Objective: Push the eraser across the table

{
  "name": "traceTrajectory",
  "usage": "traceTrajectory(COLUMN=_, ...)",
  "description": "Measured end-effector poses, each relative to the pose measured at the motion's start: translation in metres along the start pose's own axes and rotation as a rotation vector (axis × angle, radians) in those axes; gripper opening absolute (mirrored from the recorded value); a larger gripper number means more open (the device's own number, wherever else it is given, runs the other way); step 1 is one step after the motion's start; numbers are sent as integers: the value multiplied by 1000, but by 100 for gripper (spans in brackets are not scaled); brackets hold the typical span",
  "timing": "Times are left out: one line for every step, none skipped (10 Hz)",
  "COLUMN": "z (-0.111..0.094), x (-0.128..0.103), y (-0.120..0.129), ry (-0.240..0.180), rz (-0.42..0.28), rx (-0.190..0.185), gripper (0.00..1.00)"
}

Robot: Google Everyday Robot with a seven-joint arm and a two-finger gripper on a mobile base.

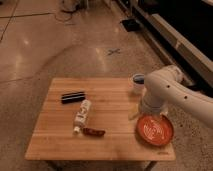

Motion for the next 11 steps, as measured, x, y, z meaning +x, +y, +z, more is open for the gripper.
traceTrajectory(z=0, x=0, y=0, ry=0, rz=0, rx=0, gripper=80)
traceTrajectory(z=0, x=0, y=0, ry=0, rz=0, rx=0, gripper=80)
traceTrajectory(z=0, x=0, y=0, ry=0, rz=0, rx=0, gripper=80)
traceTrajectory(z=0, x=0, y=0, ry=0, rz=0, rx=0, gripper=79)
traceTrajectory(z=0, x=0, y=0, ry=0, rz=0, rx=0, gripper=74)
traceTrajectory(z=3, x=2, y=1, ry=-7, rz=-3, rx=0, gripper=62)
traceTrajectory(z=7, x=8, y=-3, ry=-12, rz=-20, rx=1, gripper=53)
traceTrajectory(z=13, x=16, y=-8, ry=-15, rz=-38, rx=4, gripper=43)
traceTrajectory(z=20, x=27, y=-12, ry=-18, rz=-54, rx=6, gripper=33)
traceTrajectory(z=28, x=41, y=-13, ry=-19, rz=-67, rx=1, gripper=20)
traceTrajectory(z=33, x=53, y=-17, ry=-19, rz=-80, rx=-2, gripper=12)
